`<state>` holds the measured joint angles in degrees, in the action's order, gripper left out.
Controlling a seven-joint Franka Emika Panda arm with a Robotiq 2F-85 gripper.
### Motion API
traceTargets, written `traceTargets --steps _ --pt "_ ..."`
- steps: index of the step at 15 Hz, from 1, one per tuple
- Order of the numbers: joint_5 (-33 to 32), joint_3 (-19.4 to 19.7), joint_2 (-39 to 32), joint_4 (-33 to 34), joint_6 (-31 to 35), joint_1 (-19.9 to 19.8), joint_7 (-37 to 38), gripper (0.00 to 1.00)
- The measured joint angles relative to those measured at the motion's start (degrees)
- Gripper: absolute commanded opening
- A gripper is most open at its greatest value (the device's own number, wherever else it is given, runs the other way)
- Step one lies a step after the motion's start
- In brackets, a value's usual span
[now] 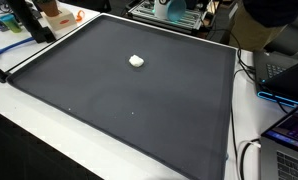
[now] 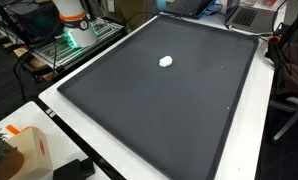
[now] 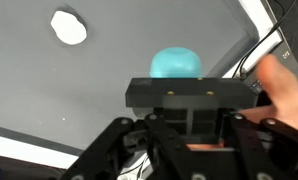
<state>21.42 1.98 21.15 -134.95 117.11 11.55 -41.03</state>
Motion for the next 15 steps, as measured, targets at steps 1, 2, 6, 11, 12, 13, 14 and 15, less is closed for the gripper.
traceTargets --steps 1,2,6,11,12,13,14,15 --pt "0.1 0.0 -0.2 0.0 -0.1 -0.1 1.0 0.22" --pt "0.1 0.0 -0.5 0.1 -0.1 -0.2 1.8 0.72" --pt "0.8 -0.2 -2.2 1.7 -0.4 -0.3 6.2 0.95" --pt "-1.8 -2.3 -2.4 3.0 0.7 -1.8 20.1 1.00" --pt "-3.2 -2.9 -2.5 2.9 1.7 -2.3 23.4 1.00" --pt "-4.6 -3.5 -2.7 2.5 3.6 -2.8 26.4 1.00" --pt "-6.2 -4.2 -3.0 1.7 6.4 -3.4 29.1 1.00" --pt "-8.3 -4.8 -3.6 0.9 9.4 -4.0 31.6 1.00"
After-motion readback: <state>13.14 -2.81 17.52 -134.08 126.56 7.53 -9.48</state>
